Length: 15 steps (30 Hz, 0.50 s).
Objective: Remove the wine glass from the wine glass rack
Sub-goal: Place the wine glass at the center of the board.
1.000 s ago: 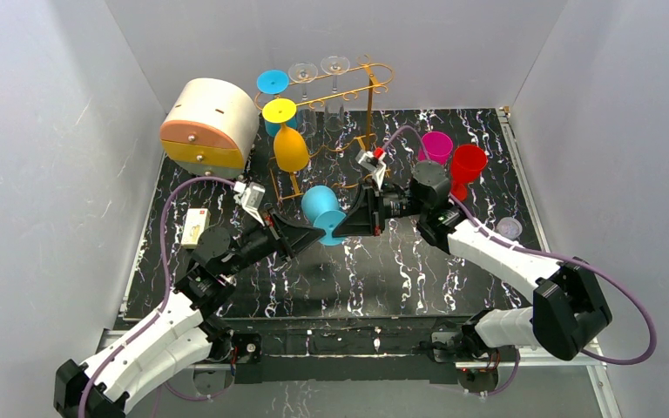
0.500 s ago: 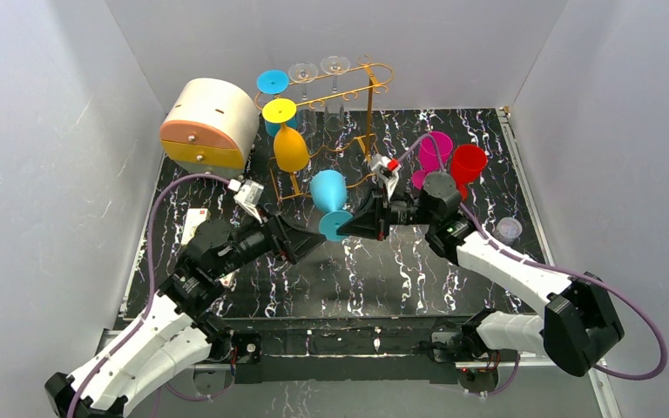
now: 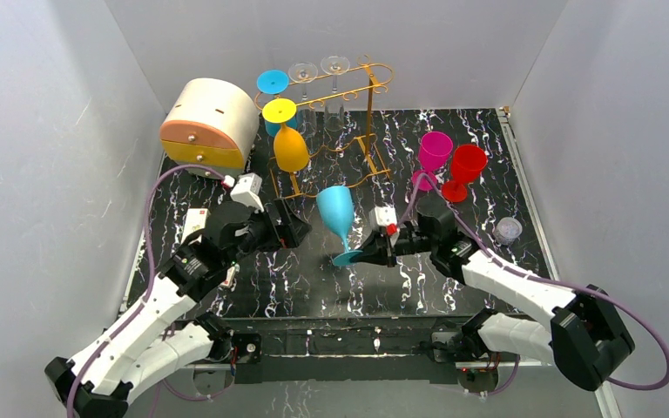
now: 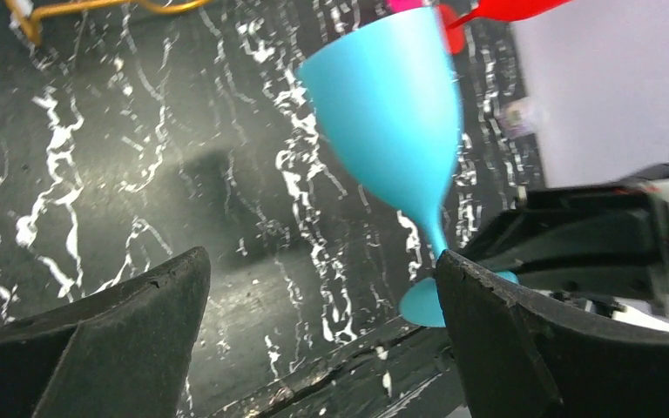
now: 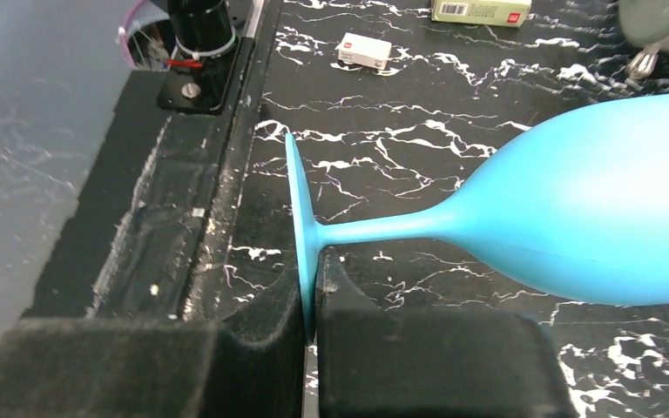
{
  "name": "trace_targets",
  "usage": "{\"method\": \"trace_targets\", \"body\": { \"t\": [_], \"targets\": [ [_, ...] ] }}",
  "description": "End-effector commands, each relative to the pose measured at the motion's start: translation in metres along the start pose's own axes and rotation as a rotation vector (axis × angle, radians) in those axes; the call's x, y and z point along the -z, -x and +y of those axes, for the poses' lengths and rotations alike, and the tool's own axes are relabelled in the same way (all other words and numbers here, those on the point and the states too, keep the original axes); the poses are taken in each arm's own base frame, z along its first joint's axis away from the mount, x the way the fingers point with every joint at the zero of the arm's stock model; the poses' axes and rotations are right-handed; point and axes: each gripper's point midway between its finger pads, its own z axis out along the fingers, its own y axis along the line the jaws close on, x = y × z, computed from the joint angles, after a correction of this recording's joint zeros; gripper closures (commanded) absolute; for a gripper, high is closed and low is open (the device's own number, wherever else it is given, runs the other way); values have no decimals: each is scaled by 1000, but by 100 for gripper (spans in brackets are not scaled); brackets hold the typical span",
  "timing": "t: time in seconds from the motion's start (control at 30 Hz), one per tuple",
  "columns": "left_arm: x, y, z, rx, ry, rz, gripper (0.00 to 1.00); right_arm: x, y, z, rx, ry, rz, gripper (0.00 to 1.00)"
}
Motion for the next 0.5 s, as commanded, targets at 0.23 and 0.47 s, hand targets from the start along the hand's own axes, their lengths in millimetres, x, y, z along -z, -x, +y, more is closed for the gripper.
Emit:
{"method": "trace_targets", "body": {
  "t": [0.23,0.47],
  "targets": [
    [0,36,14,86,138,-26,2,12,6,30,348,132,-23,99],
    [-18,57,4,197,-35,133,2,17,15,44,396,191,-48,99]
  ]
}}
